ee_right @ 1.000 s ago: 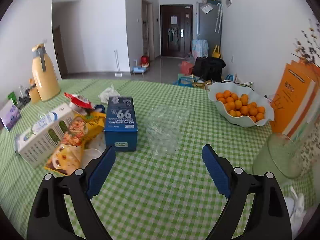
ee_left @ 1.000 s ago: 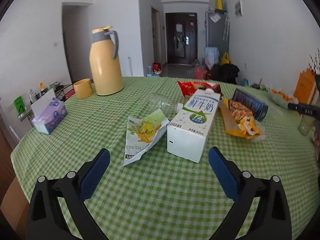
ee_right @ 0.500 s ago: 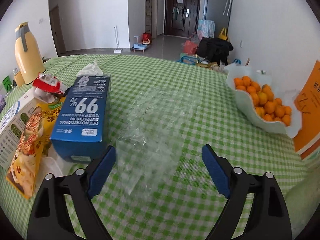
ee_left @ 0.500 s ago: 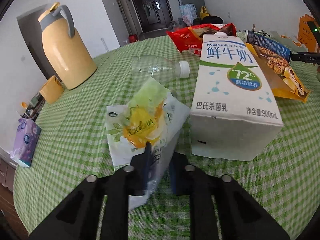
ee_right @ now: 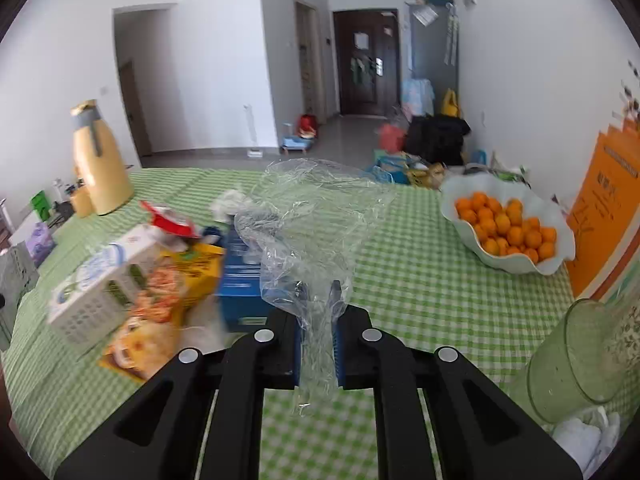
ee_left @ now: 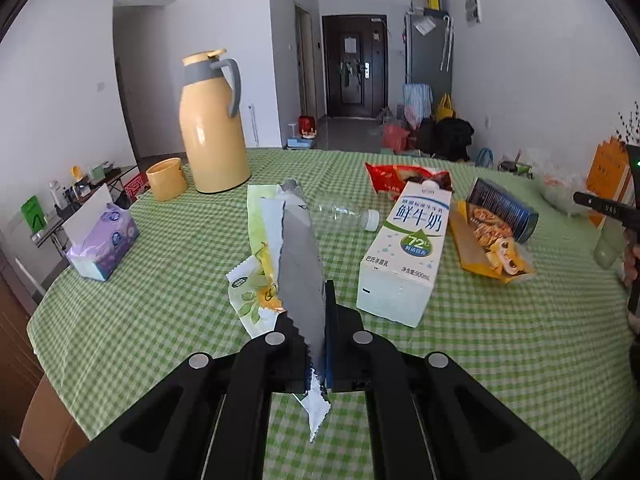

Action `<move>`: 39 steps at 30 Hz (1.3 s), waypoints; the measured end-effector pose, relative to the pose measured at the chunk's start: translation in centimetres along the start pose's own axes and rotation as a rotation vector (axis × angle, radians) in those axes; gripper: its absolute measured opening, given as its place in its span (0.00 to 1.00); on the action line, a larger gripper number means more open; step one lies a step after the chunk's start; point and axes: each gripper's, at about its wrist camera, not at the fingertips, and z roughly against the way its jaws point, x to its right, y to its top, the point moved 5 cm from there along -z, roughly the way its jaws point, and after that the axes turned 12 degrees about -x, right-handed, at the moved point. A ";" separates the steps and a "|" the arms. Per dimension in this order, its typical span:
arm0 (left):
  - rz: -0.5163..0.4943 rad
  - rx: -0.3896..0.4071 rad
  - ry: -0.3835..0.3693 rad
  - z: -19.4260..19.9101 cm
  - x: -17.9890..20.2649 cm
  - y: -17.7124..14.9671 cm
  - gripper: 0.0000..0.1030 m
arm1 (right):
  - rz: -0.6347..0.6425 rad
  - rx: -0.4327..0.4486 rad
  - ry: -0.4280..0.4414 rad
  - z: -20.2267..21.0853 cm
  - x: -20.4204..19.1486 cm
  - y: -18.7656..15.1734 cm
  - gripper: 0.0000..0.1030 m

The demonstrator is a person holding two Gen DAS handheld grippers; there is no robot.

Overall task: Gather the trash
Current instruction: 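Carry the wrapper and plastic bag in both grippers over the cardboard box, then open both grippers to drop the wrapper and plastic bag into the box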

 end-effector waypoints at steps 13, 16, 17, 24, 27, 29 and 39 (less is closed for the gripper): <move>0.368 0.020 0.208 14.1 -14.6 -14.0 0.01 | 0.455 -0.029 0.438 4.7 -26.5 -4.7 0.12; 0.447 -0.037 0.261 15.4 -18.7 -18.9 0.01 | 0.557 -0.104 0.583 4.4 -34.4 -7.0 0.12; 0.481 -0.059 0.264 15.5 -20.0 -20.4 0.01 | 0.592 -0.129 0.618 4.4 -36.8 -7.8 0.12; 0.704 -0.150 0.300 15.3 -27.6 -28.9 0.01 | 0.946 -0.302 0.753 4.2 -54.6 -15.5 0.12; 0.748 -0.163 0.290 14.7 -29.7 -30.6 0.01 | 1.060 -0.353 0.729 3.2 -60.3 -18.0 0.12; 0.761 -0.177 0.280 14.1 -30.5 -31.4 0.02 | 1.127 -0.386 0.693 1.9 -63.8 -19.4 0.12; 0.773 -0.230 0.200 9.8 -33.9 -32.3 0.02 | 1.394 -0.479 0.500 -3.7 -73.4 -26.8 0.18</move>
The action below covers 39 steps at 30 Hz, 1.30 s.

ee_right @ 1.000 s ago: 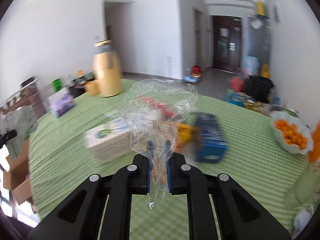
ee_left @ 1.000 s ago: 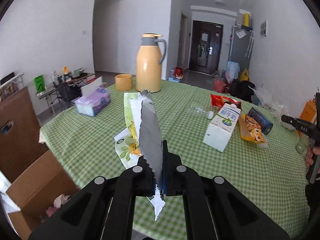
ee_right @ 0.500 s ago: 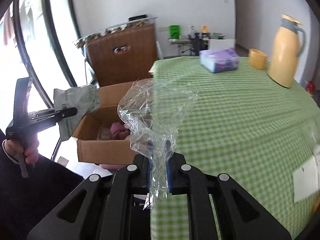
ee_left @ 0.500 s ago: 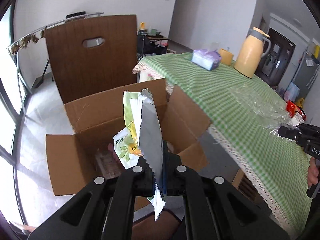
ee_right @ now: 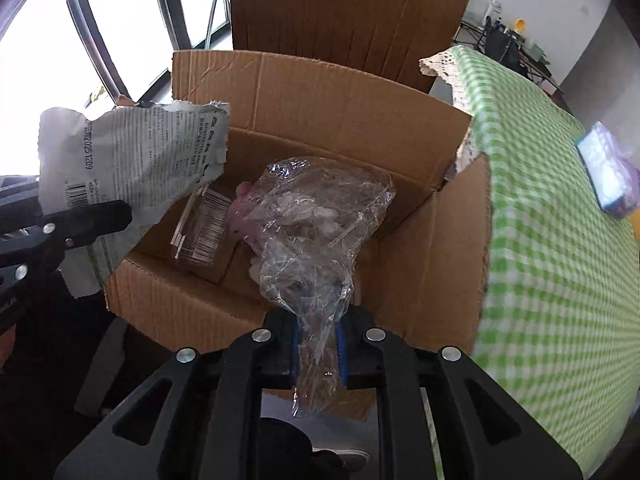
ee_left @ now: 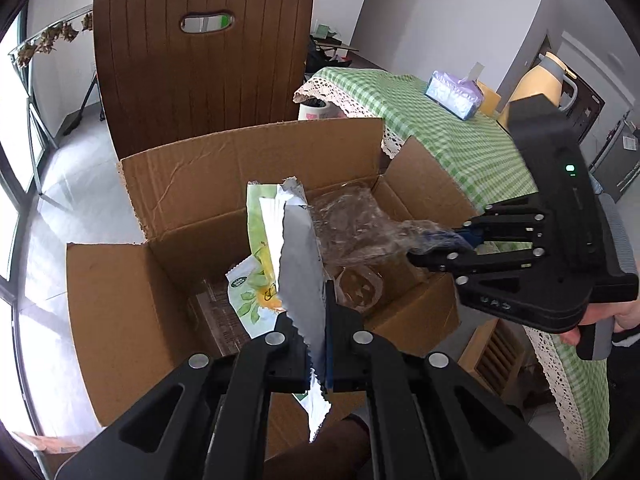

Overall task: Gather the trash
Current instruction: 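Open both grippers to drop the wrapper and plastic bag into the box, then withdraw both open grippers from the box back toward the table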

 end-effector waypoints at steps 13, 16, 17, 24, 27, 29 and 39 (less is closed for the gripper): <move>-0.276 -0.100 -0.158 -6.2 3.6 1.8 0.02 | -0.266 0.308 -0.054 6.0 7.3 2.1 0.73; -0.323 -0.136 -0.038 -9.1 2.9 2.2 0.13 | -0.283 0.338 -0.034 7.1 8.0 1.9 0.76; -0.312 -0.137 -0.009 -9.6 2.5 2.4 0.33 | -0.283 0.334 -0.040 7.3 8.2 1.6 0.76; -0.147 -0.054 0.116 -7.4 -0.6 2.9 0.73 | -0.268 0.251 -0.010 5.5 7.8 -0.1 0.76; -0.070 -0.018 0.109 -5.1 -1.4 2.7 0.74 | -0.254 0.229 0.033 4.9 7.2 -0.1 0.76; -0.031 0.004 0.134 -3.4 -2.0 2.7 0.74 | -0.248 0.224 0.058 5.0 6.7 -0.1 0.76; 0.110 0.179 0.250 7.5 -1.6 2.0 0.76 | -0.249 0.324 0.050 10.7 4.8 -2.6 0.76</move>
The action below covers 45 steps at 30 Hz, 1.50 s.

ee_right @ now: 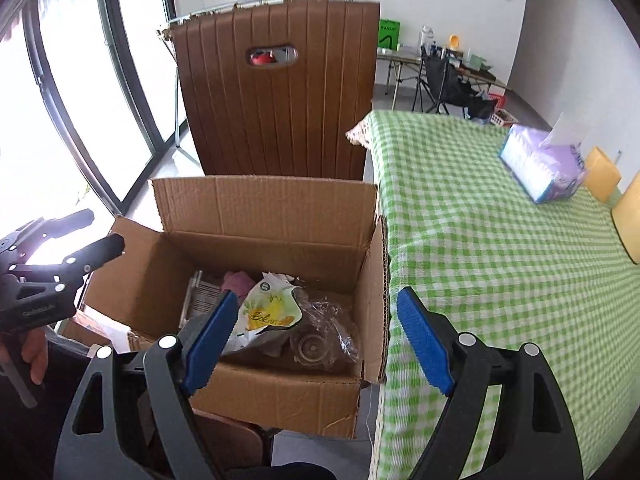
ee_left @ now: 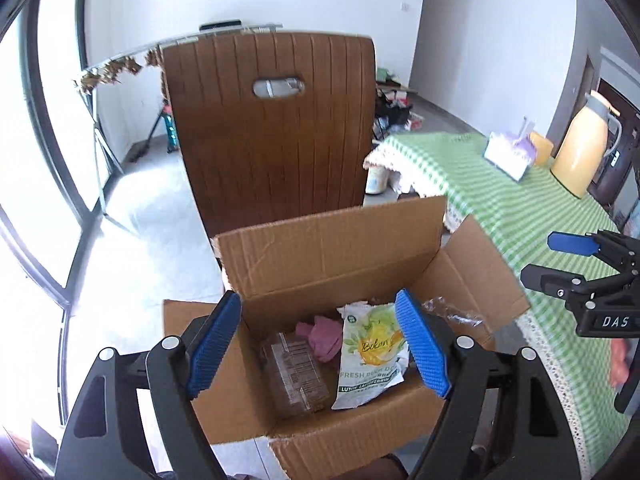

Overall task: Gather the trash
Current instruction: 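Withdraw both open grippers from the box back toward the table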

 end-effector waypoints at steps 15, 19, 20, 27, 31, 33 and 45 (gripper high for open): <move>0.001 0.323 0.047 14.0 6.4 -4.1 0.92 | -0.084 0.329 -0.056 13.6 1.5 -7.8 0.76; -0.041 0.365 0.019 16.0 9.5 -5.4 0.92 | -0.158 0.378 -0.095 16.5 3.8 -11.4 0.76; -0.051 0.375 0.018 16.4 10.3 -5.6 0.92 | -0.180 0.389 -0.105 17.3 4.5 -12.5 0.76; -0.148 0.410 -0.042 18.3 16.0 -6.6 0.92 | -0.326 0.435 -0.222 21.6 9.7 -19.6 0.82; -0.219 0.421 -0.100 19.0 20.4 -7.3 0.92 | -0.440 0.418 -0.291 23.4 13.5 -24.0 0.82; -0.246 0.414 -0.134 19.1 22.4 -7.6 0.92 | -0.488 0.376 -0.336 24.1 15.4 -26.3 0.82; -0.463 0.373 -0.309 18.9 35.9 -10.5 0.93 | -0.845 0.329 -0.566 29.9 24.5 -41.8 0.82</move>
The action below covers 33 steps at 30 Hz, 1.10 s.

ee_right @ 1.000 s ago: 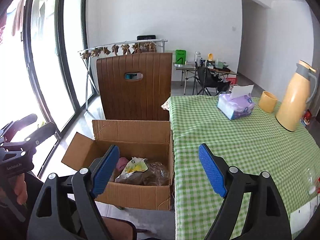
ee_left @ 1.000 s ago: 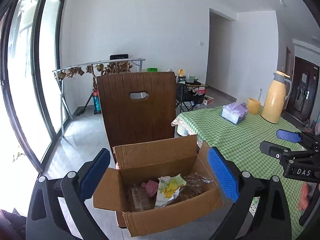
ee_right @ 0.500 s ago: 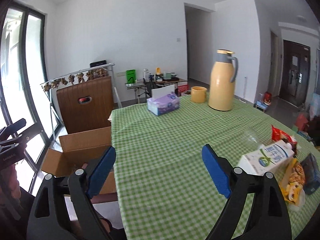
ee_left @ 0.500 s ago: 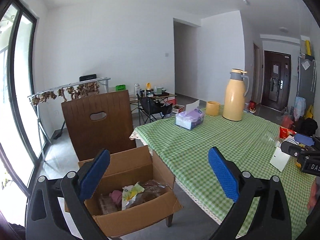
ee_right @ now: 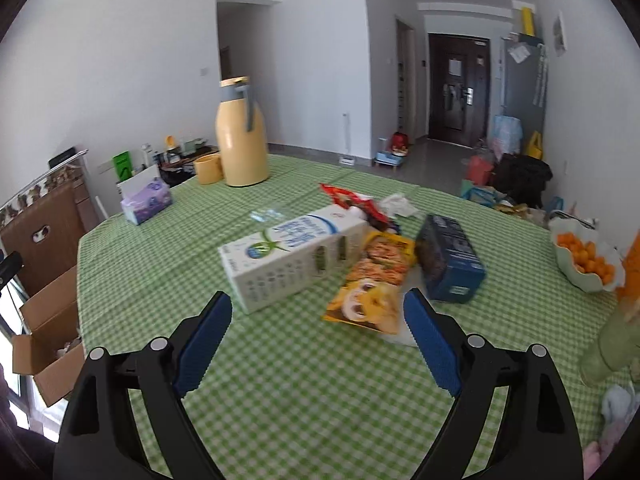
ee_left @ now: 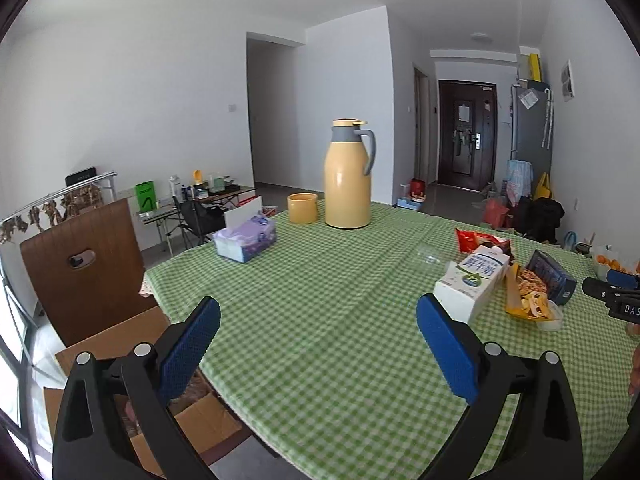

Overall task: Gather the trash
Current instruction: 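Withdraw both open grippers from the box back toward the table, then grasp the yellow snack bag with the left gripper while the right gripper grasps the white plastic glove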

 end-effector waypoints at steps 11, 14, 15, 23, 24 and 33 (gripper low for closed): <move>-0.109 -0.082 -0.154 -5.1 9.0 -0.2 0.93 | -0.196 -0.062 -0.141 -0.1 10.7 -2.6 0.82; -0.146 -0.133 -0.220 -6.9 11.5 -0.6 0.93 | -0.204 -0.086 -0.144 -1.0 11.4 -3.0 0.82; -0.162 -0.159 -0.243 -7.7 12.6 -0.8 0.93 | -0.209 -0.093 -0.146 -1.2 11.9 -3.2 0.82; -0.241 -0.356 -0.451 -14.0 23.1 -1.9 0.93 | -0.250 -0.119 -0.146 -3.0 13.9 -3.8 0.82; -0.244 -0.376 -0.461 -14.9 24.5 -1.9 0.93 | -0.253 -0.121 -0.148 -3.0 14.1 -3.9 0.82; -0.188 -0.567 -0.514 -23.5 32.3 -2.2 0.91 | -0.262 -0.144 -0.156 -3.5 15.0 -4.9 0.82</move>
